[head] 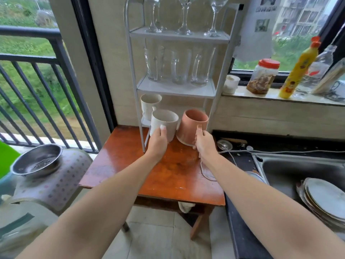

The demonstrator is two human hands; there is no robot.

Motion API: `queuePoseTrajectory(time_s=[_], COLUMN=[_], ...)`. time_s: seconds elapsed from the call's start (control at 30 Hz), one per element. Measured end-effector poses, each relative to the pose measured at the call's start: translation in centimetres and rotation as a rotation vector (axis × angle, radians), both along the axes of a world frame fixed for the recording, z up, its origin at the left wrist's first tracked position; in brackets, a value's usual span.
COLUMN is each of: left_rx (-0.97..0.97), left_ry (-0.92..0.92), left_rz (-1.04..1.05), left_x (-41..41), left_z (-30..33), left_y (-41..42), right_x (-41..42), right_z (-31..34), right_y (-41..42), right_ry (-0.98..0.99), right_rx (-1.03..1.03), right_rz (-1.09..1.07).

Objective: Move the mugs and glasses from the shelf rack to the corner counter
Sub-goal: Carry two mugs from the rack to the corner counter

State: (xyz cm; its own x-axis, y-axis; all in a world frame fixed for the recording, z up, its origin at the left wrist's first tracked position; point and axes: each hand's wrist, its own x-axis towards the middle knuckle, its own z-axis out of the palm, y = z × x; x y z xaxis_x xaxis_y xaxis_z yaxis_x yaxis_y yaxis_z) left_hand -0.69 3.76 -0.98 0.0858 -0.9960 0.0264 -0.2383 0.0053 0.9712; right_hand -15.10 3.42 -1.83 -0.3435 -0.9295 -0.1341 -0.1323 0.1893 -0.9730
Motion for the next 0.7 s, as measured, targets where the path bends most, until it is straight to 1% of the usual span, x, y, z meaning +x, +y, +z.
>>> queuePoseTrajectory(time_s=[0.17, 0.33, 0.47, 0.6, 0.7], left_rx=[0.016, 0.080, 0.152, 0.187, 0.206], left_ry=[0.090, 0.107, 0.080, 0.053, 0.044], left_rz=[-0.074, -0.187, -0.320, -0.508, -0.654], left_x=[0.6, -1.1, -4.6, -9.6, -14.4], left_z=[-0.8, -1.9, -2.8, -3.8, -4.2], left_y=[4.6, 9.7, 13.7, 18.5, 23.3], right_x=[-0.1, -2.2, -5.4, -9.6, -12.7], right_z=[-0.6, -1.6, -2.0, -2.6, -3.0], right_y=[6.7, 14.3, 21.0, 29.0, 35.8], right_ry=[-0.164, -0.192, -0.127, -0.130, -0.176], right_rx=[0.002, -0.019, 0.023, 0.034, 0.051], right_rz=[-0.099, -0.285, -0.409, -0.602, -0.755])
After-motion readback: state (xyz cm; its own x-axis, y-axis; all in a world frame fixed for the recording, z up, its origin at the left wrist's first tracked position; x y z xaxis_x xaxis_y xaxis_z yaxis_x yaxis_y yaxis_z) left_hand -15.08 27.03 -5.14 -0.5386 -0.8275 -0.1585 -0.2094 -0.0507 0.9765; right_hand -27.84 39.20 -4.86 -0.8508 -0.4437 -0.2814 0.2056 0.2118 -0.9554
